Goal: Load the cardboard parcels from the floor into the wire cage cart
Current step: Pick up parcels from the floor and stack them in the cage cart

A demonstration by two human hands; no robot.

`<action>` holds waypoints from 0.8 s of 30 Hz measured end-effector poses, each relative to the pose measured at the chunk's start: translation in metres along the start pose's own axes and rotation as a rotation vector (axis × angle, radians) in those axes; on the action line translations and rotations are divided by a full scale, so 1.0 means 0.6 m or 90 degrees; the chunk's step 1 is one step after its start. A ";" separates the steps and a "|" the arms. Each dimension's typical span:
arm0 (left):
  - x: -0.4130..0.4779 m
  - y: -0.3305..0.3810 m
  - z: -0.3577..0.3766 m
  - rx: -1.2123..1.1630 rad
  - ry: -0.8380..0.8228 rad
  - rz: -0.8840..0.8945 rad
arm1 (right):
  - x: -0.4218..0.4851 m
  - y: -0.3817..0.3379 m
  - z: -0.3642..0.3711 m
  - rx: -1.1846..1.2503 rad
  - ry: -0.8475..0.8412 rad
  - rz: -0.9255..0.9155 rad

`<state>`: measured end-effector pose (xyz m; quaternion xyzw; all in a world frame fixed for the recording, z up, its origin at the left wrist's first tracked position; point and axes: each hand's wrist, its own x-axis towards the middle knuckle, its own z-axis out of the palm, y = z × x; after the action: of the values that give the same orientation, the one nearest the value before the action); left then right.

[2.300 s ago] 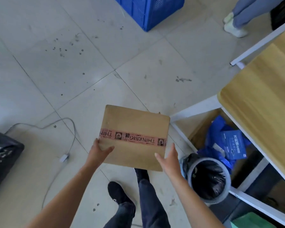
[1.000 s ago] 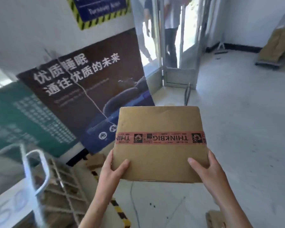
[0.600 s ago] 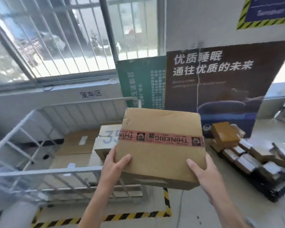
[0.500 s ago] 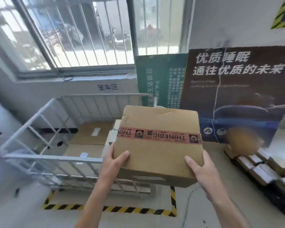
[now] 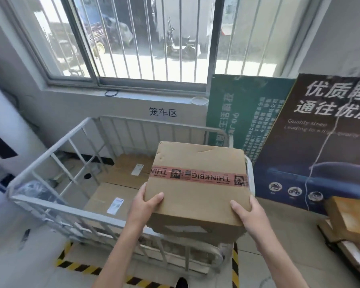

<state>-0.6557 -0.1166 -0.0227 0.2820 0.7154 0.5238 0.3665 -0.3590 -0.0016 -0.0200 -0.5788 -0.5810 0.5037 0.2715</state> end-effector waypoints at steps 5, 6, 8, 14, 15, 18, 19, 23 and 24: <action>0.136 0.014 0.016 0.002 -0.037 -0.014 | 0.143 -0.021 0.034 0.000 -0.005 0.013; 0.161 0.017 0.019 0.010 -0.043 -0.013 | 0.168 -0.024 0.040 0.005 -0.009 0.019; 0.206 0.023 0.027 0.026 -0.064 -0.021 | 0.214 -0.029 0.048 0.017 -0.017 0.045; 0.340 0.031 0.073 0.018 -0.132 -0.065 | 0.318 -0.041 0.072 0.027 0.010 0.090; 0.362 0.034 0.080 0.005 -0.135 -0.065 | 0.331 -0.044 0.076 0.028 0.021 0.082; 0.406 0.051 0.093 0.010 -0.152 -0.066 | 0.361 -0.056 0.077 0.019 0.050 0.083; 0.409 0.054 0.094 0.021 -0.162 -0.069 | 0.364 -0.060 0.077 0.018 0.061 0.090; 0.383 0.040 0.090 0.045 -0.215 -0.058 | 0.345 -0.051 0.072 -0.015 0.108 0.117; 0.375 0.034 0.087 0.054 -0.224 -0.056 | 0.337 -0.050 0.072 -0.034 0.116 0.129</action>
<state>-0.7414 0.0951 -0.0641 0.3525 0.6734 0.4194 0.4964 -0.4465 0.1835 -0.0622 -0.6849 -0.5058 0.4582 0.2551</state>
